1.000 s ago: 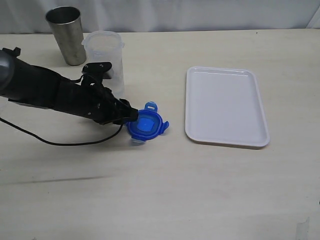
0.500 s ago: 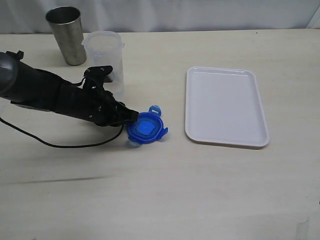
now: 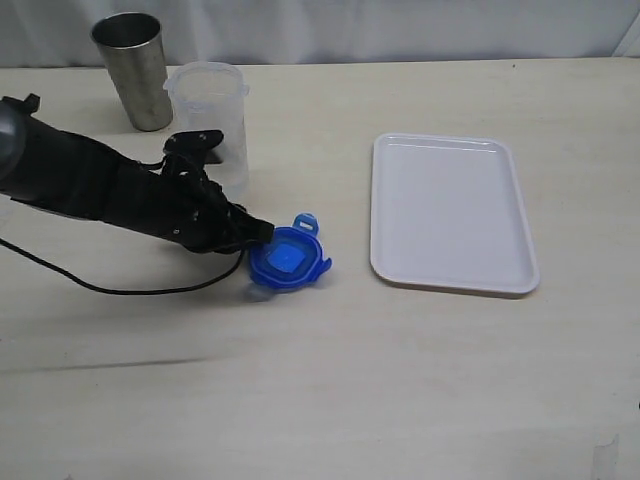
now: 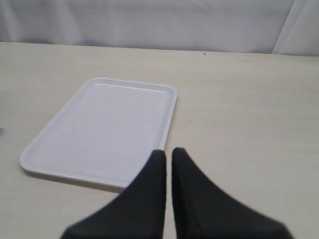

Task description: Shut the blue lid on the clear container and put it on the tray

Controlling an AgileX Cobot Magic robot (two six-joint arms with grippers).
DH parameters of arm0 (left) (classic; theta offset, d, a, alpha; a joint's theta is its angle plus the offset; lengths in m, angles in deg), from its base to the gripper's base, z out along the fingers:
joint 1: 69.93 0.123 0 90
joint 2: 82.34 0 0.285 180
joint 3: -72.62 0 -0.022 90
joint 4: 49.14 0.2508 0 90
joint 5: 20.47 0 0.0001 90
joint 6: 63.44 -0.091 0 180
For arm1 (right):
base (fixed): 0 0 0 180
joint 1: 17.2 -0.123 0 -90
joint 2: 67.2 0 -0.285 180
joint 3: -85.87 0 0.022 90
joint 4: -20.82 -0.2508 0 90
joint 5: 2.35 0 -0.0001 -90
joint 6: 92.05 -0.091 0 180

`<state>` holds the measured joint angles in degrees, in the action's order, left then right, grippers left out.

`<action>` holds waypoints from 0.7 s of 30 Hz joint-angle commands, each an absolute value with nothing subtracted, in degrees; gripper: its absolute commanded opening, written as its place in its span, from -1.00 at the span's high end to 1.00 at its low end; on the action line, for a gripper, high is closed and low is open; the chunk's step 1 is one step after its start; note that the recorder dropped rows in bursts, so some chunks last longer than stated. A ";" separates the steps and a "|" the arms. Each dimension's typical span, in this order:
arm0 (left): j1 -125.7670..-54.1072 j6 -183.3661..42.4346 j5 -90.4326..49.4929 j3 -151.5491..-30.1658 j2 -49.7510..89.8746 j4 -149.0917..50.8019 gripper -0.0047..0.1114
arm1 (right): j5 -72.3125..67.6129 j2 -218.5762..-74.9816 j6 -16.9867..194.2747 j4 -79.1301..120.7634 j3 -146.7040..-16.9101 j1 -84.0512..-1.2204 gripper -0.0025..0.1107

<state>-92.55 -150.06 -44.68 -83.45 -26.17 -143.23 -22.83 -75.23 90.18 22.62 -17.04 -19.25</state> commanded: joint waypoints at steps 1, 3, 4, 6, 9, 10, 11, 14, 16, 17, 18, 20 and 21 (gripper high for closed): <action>-92.57 -146.17 -41.50 -81.77 -22.50 -139.11 0.86 | -22.21 -74.98 90.09 22.51 -16.91 -19.35 0.88; -92.57 -144.99 -39.60 -80.49 -20.90 -138.81 0.86 | -22.21 -74.98 90.09 22.51 -16.91 -19.35 0.88; -92.57 -144.31 -38.59 -79.85 -20.04 -138.81 0.86 | -22.21 -74.98 90.09 22.51 -16.91 -19.35 0.88; -92.57 -143.53 -36.29 -77.94 -18.62 -138.81 0.86 | -22.21 -74.98 90.09 22.51 -16.91 -19.35 0.88; -92.57 -142.77 -32.03 -74.51 -16.06 -139.28 0.86 | -22.21 -74.98 90.09 22.51 -16.91 -19.35 0.88; -92.57 -142.61 -30.30 -73.50 -15.40 -139.39 0.86 | -22.21 -74.98 90.09 22.51 -16.91 -19.35 0.88; -92.57 -142.49 -28.37 -72.23 -14.59 -139.39 0.86 | -22.21 -74.98 90.09 22.51 -16.91 -19.35 0.88; -92.57 -140.95 -22.74 -68.75 -12.81 -140.17 0.86 | -22.21 -74.98 90.09 22.51 -16.91 -19.35 0.88; -92.57 -141.00 -21.02 -66.84 -12.07 -140.17 0.86 | -22.21 -74.98 90.09 22.51 -16.91 -19.35 0.88; -92.57 -141.00 -20.91 -66.13 -11.92 -140.17 0.86 | -22.21 -74.98 90.09 22.51 -16.91 -19.35 0.88; -92.57 -140.86 -21.15 -65.63 -11.81 -140.17 0.86 | -22.21 -74.98 90.09 22.51 -16.91 -19.35 0.88; -92.57 -140.88 -23.17 -65.35 -11.81 -140.17 0.84 | -22.21 -74.98 90.09 22.51 -16.91 -19.35 0.88; -92.57 -140.88 -24.42 -65.35 -11.81 -140.17 0.82 | -22.21 -74.98 90.09 22.51 -16.91 -19.35 0.88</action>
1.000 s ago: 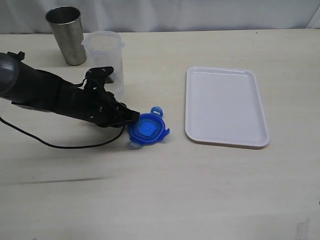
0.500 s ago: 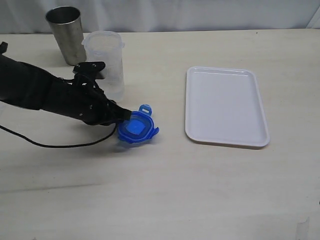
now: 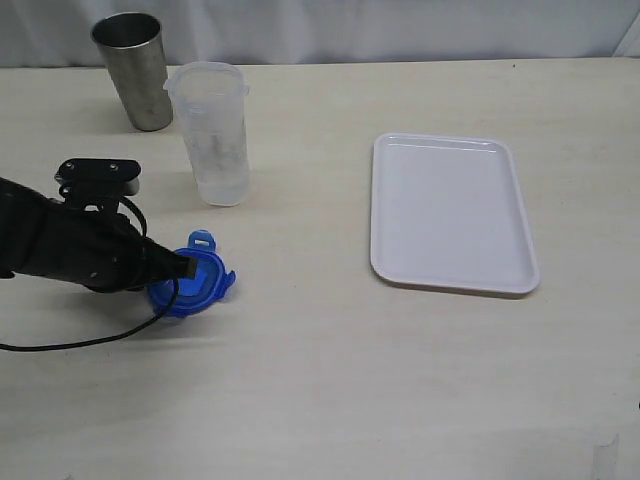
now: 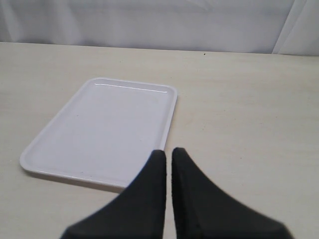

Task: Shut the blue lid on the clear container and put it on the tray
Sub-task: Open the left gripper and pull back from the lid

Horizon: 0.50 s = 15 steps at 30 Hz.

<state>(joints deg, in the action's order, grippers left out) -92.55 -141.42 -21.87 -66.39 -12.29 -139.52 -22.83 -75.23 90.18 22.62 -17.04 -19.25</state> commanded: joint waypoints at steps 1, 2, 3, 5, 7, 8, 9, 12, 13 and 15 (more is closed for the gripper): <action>-92.57 -140.88 -25.47 -65.35 -11.81 -140.17 0.75 | -22.21 -74.98 90.09 22.51 -16.91 -19.35 0.88; -92.57 -140.88 -26.53 -65.35 -11.81 -140.17 0.67 | -22.21 -74.98 90.09 22.51 -16.91 -19.35 0.88; -92.57 -141.09 -27.39 -65.35 -11.81 -140.17 0.56 | -22.21 -74.98 90.09 22.51 -16.91 -19.35 0.88; -92.57 -141.04 -27.37 -65.35 -11.81 -140.17 0.36 | -22.21 -74.98 90.09 22.51 -16.91 -19.35 0.88; -92.57 -140.88 -27.20 -65.35 -11.81 -139.78 0.23 | -22.21 -74.98 90.09 22.51 -16.91 -19.35 0.88; -92.57 -140.88 -27.20 -65.35 -11.81 -139.78 0.21 | -22.21 -74.98 90.09 22.51 -16.91 -19.35 0.88; -92.57 -140.88 -27.40 -65.35 -11.81 -139.78 0.20 | -22.21 -74.98 90.09 22.51 -16.91 -19.35 0.88; -92.57 -141.16 -27.40 -65.35 -11.40 -139.59 0.20 | -22.21 -74.98 90.09 22.51 -16.91 -19.35 0.88; -92.57 -141.20 -27.40 -65.35 -10.98 -138.82 0.20 | -22.21 -74.98 90.09 22.51 -16.91 -19.35 0.88; -92.57 -141.20 -27.40 -65.35 -10.00 -138.20 0.20 | -22.21 -74.98 90.09 22.51 -16.91 -19.35 0.88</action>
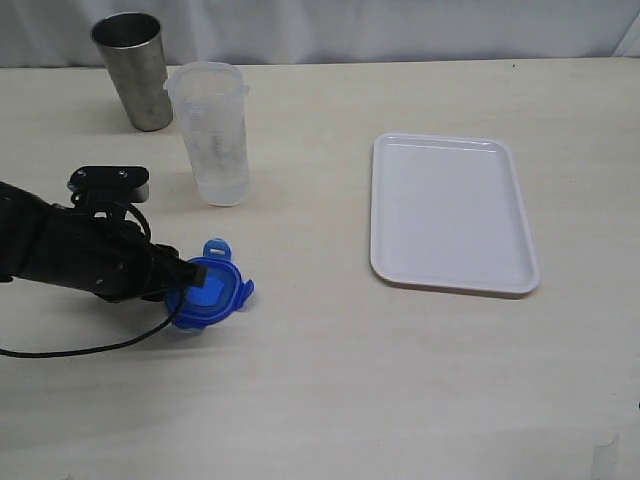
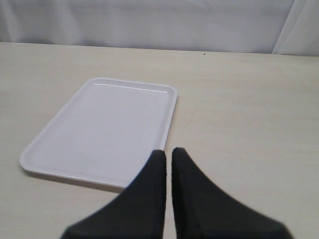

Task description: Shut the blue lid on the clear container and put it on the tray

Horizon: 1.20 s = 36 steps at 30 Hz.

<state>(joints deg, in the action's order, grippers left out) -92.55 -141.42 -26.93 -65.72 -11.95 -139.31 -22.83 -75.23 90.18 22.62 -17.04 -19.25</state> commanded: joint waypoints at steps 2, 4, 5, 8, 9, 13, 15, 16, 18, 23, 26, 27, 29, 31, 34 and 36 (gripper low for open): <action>-92.57 -141.35 -27.54 -65.35 -9.32 -138.20 0.20 | -22.21 -74.98 90.09 22.51 -16.91 -19.35 0.88; -92.57 -141.33 -27.54 -65.35 -9.00 -136.77 0.20 | -22.21 -74.98 90.09 22.51 -16.91 -19.35 0.88; -92.57 -141.33 -27.22 -65.35 -9.00 -136.06 0.20 | -22.21 -74.98 90.09 22.51 -16.91 -19.35 0.88; -92.57 -141.33 -25.96 -65.35 -9.00 -135.09 0.20 | -22.21 -74.98 90.09 22.51 -16.91 -19.35 0.88; -92.57 -141.33 -25.96 -65.35 -9.00 -135.09 0.20 | -22.21 -74.98 90.09 22.51 -16.91 -19.35 0.88; -92.57 -141.33 -21.56 -66.26 -8.69 -133.58 0.20 | -22.21 -74.98 90.09 22.51 -16.91 -19.35 0.88; -92.57 -141.33 -16.51 -66.26 -8.05 -134.06 0.21 | -22.21 -74.98 90.09 22.51 -16.91 -19.35 0.88; -92.57 -141.33 -13.26 -66.26 -7.75 -134.29 0.21 | -22.21 -74.98 90.09 22.51 -16.91 -19.35 0.88; -92.57 -141.64 -6.84 -66.26 -7.07 -135.88 0.27 | -22.21 -74.98 90.09 22.51 -16.91 -19.35 0.88; -92.57 -157.36 7.34 -67.91 -5.68 -149.09 0.56 | -22.21 -74.98 90.09 22.51 -16.91 -19.35 0.88; -92.57 -159.61 11.23 -68.56 -5.68 -149.09 0.61 | -22.21 -74.98 90.09 22.51 -16.91 -19.35 0.88; -92.57 -159.36 10.05 -68.56 -5.68 -149.09 0.59 | -22.21 -74.98 90.09 22.51 -16.91 -19.35 0.88; -92.47 -159.36 4.85 -68.13 -5.68 -149.09 0.56 | -22.21 -74.98 90.09 22.51 -16.91 -19.35 0.88; -92.28 -159.36 2.12 -68.04 -5.68 -149.09 0.57 | -22.21 -74.98 90.09 22.51 -16.91 -19.35 0.88; -90.02 -157.86 -0.09 -68.04 -5.68 -149.09 0.57 | -22.21 -74.98 90.09 22.51 -16.91 -19.35 0.88; -86.97 -156.95 -8.36 -68.04 -5.68 -149.09 0.57 | -22.21 -74.98 90.09 22.51 -16.91 -19.35 0.88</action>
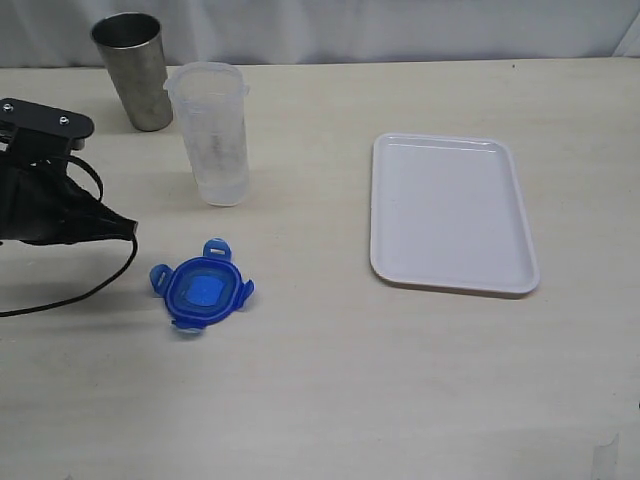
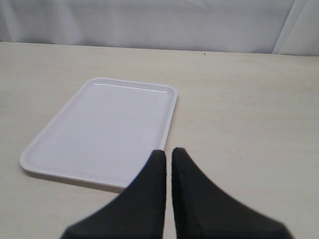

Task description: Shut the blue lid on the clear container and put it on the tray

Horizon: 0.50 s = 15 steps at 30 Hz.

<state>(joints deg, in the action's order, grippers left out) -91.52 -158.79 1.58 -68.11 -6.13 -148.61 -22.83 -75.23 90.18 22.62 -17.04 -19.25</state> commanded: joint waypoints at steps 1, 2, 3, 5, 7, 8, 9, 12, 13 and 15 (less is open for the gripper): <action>-84.93 -155.30 -14.80 -68.15 -5.68 -149.09 0.57 | -22.21 -74.98 90.09 22.51 -16.91 -19.35 0.88; -83.04 -153.48 -21.74 -68.15 -5.68 -149.09 0.57 | -22.21 -74.98 90.09 22.51 -16.91 -19.35 0.88; -80.43 -150.69 -29.10 -68.27 -5.68 -149.09 0.57 | -22.21 -74.98 90.09 22.51 -16.91 -19.35 0.88; -75.36 -145.93 -42.30 -68.37 -5.68 -149.09 0.57 | -22.21 -74.98 90.09 22.51 -16.91 -19.35 0.88; -70.20 -144.59 -54.50 -68.59 -5.68 -149.09 0.57 | -22.21 -74.98 90.09 22.51 -16.91 -19.35 0.88; -68.20 -144.31 -59.21 -68.59 -5.68 -149.09 0.57 | -22.21 -74.98 90.09 22.51 -16.91 -19.35 0.88; -66.69 -144.31 -62.01 -68.59 -5.68 -148.49 0.57 | -22.21 -74.98 90.09 22.51 -16.91 -19.35 0.88; -65.68 -142.64 -60.94 -69.66 -5.68 -132.91 0.57 | -22.21 -74.98 90.09 22.51 -16.91 -19.35 0.88; -67.31 -131.15 -52.46 -70.58 -5.68 -119.47 0.57 | -22.21 -74.98 90.09 22.51 -16.91 -19.35 0.88; -70.71 -113.87 -47.75 -73.27 -5.68 -99.72 0.57 | -22.21 -74.98 90.09 22.51 -16.91 -19.35 0.88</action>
